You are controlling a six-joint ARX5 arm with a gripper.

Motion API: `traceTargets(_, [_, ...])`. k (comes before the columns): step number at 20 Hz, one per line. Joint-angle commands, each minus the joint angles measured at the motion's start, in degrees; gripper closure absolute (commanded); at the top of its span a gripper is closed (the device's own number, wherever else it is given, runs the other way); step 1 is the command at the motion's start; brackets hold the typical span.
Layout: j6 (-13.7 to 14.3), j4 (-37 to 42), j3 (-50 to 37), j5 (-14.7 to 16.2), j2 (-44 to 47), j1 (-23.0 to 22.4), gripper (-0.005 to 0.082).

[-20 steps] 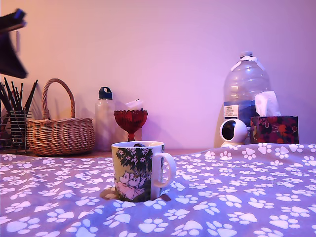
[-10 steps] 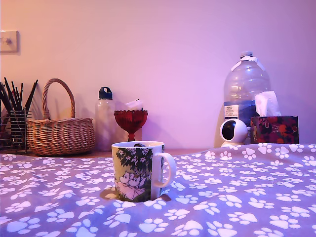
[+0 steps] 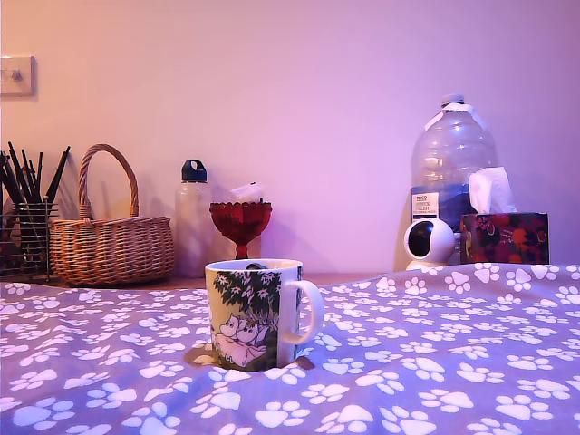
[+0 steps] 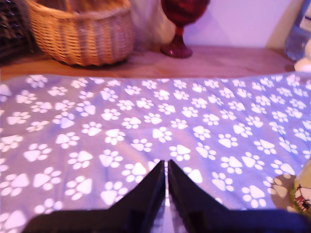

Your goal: Pick the coffee capsule and then drop it inside the coffee cup in front of you

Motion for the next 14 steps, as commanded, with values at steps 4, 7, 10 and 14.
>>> traceTargets(4, [-0.09, -5.75, -1.25, 0.02, -9.14, 0.11, 0.0793])
traceTargets(7, [-0.11, -9.57, -1.25, 0.04, -14.58, 0.11, 0.0793])
traceTargets(10, [-0.13, -13.38, -1.25, 0.04, -19.69, 0.11, 0.0793])
traceTargets(14, [0.31, -15.04, -1.25, -2.03, -22.43, 0.09, 0.0793])
